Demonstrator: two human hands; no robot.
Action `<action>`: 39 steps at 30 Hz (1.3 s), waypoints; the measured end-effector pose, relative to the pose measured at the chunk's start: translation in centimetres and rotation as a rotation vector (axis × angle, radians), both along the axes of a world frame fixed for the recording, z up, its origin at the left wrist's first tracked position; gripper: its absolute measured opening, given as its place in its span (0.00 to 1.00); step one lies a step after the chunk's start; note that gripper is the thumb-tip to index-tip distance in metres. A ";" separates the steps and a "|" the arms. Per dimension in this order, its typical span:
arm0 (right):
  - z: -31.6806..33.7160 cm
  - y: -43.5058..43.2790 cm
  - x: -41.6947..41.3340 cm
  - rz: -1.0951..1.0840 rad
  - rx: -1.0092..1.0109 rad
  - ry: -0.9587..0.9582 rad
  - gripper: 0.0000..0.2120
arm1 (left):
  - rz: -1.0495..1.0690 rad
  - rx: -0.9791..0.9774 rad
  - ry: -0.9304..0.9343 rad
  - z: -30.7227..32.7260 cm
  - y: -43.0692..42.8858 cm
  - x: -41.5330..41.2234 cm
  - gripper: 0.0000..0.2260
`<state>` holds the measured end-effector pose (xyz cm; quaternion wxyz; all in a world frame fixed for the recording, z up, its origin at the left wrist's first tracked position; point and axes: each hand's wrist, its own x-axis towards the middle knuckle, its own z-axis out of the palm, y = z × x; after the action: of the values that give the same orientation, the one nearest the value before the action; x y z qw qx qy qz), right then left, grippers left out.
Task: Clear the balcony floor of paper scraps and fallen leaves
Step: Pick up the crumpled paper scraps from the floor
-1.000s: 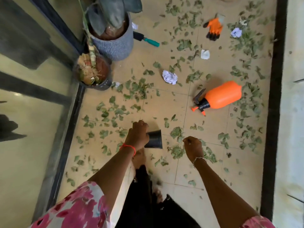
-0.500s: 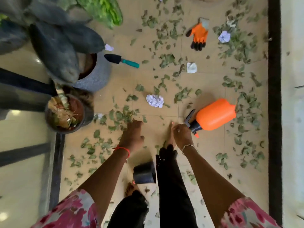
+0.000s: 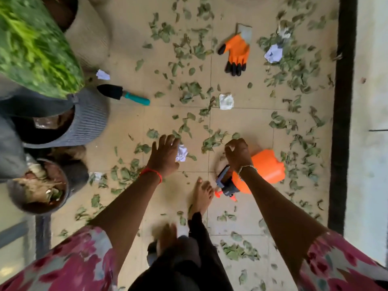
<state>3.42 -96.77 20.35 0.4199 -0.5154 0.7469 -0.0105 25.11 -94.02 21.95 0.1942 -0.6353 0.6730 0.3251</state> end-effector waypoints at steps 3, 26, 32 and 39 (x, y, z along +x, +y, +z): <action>-1.8 -1.6 -0.6 0.074 -0.020 0.024 0.09 | -0.080 -0.006 -0.010 -0.6 -1.5 -0.1 0.29; -23.4 -18.5 -1.1 -0.116 0.079 -0.001 0.30 | -0.429 0.477 -0.146 -20.8 -3.8 0.9 0.24; -23.9 -17.8 -2.6 -0.304 -0.040 0.003 0.17 | -0.106 0.230 0.044 -21.4 -3.6 2.5 0.15; -16.5 -14.6 1.3 -0.467 -0.076 -0.195 0.17 | 0.736 0.080 0.428 -14.9 -8.3 4.4 0.17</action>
<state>4.70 -111.38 3.88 0.4566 -0.3407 0.8008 -0.1850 29.51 -102.28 7.03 -0.0542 -0.7431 0.4135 0.5233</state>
